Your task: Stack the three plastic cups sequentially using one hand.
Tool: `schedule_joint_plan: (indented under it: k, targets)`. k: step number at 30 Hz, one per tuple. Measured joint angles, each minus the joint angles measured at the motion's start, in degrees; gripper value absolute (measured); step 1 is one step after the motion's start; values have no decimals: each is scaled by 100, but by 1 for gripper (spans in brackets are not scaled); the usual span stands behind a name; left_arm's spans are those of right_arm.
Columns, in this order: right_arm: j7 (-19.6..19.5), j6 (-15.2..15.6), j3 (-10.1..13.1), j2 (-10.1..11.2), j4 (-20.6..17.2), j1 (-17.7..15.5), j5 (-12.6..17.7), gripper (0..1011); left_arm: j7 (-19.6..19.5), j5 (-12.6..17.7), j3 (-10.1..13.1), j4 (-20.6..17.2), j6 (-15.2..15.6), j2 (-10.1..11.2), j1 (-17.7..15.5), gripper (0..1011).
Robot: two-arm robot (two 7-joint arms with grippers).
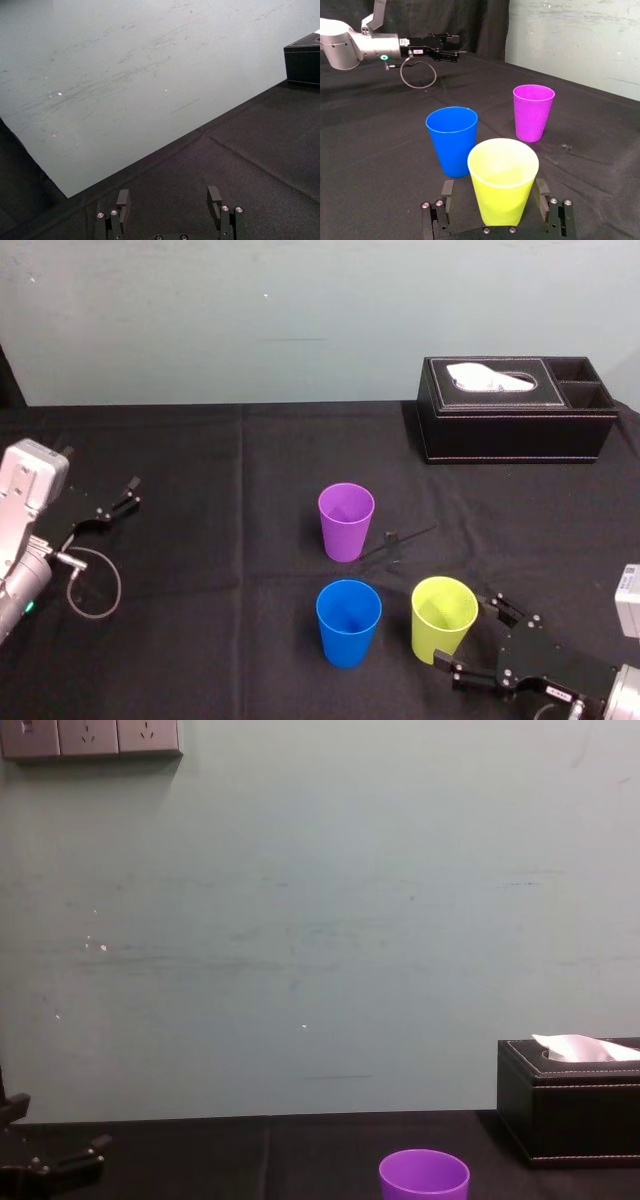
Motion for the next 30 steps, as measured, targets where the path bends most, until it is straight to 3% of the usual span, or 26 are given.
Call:
schedule_joint_plan:
  k: [18, 30]
  targets:
    - [-99, 7, -268, -224, 313, 439, -239, 1000, 0, 0, 0, 0, 0, 0, 0, 1010]
    - [-206, 88, -360, -325, 367, 564, -348, 1000, 0, 0, 0, 0, 0, 0, 0, 1010]
